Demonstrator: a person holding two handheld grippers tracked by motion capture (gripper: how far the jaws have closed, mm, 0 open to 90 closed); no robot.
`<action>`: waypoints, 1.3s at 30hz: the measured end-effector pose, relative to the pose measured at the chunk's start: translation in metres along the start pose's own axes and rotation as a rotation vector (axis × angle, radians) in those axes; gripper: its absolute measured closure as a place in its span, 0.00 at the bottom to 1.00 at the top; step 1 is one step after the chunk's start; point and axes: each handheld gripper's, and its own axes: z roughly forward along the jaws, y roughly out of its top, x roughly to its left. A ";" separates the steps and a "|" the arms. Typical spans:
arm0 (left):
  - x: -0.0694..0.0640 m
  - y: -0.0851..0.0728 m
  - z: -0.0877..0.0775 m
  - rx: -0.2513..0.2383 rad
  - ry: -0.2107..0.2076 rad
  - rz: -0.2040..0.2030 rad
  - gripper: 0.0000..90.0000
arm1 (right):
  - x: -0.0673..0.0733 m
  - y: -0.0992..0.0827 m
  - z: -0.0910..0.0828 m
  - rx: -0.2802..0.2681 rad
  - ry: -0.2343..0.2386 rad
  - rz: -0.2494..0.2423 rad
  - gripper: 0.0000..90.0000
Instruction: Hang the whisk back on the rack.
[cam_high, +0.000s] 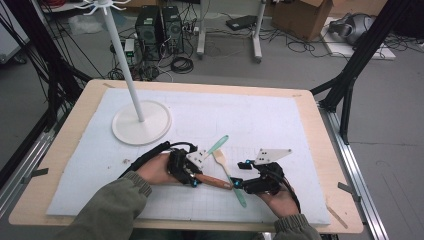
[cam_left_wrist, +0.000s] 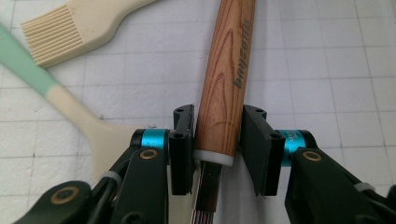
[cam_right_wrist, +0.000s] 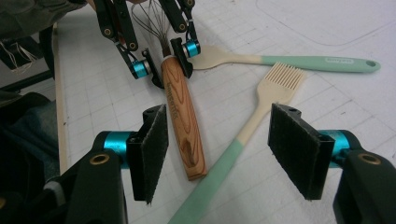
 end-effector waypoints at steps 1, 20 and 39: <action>0.000 0.001 0.000 0.006 0.000 0.004 0.73 | 0.000 0.000 0.000 -0.004 -0.002 0.000 0.41; -0.008 0.003 -0.013 0.023 -0.024 0.024 0.79 | 0.001 0.000 0.001 0.001 0.014 -0.006 0.42; -0.009 -0.003 -0.046 -0.062 0.032 -0.012 0.79 | 0.003 0.004 0.001 -0.044 0.043 -0.003 0.42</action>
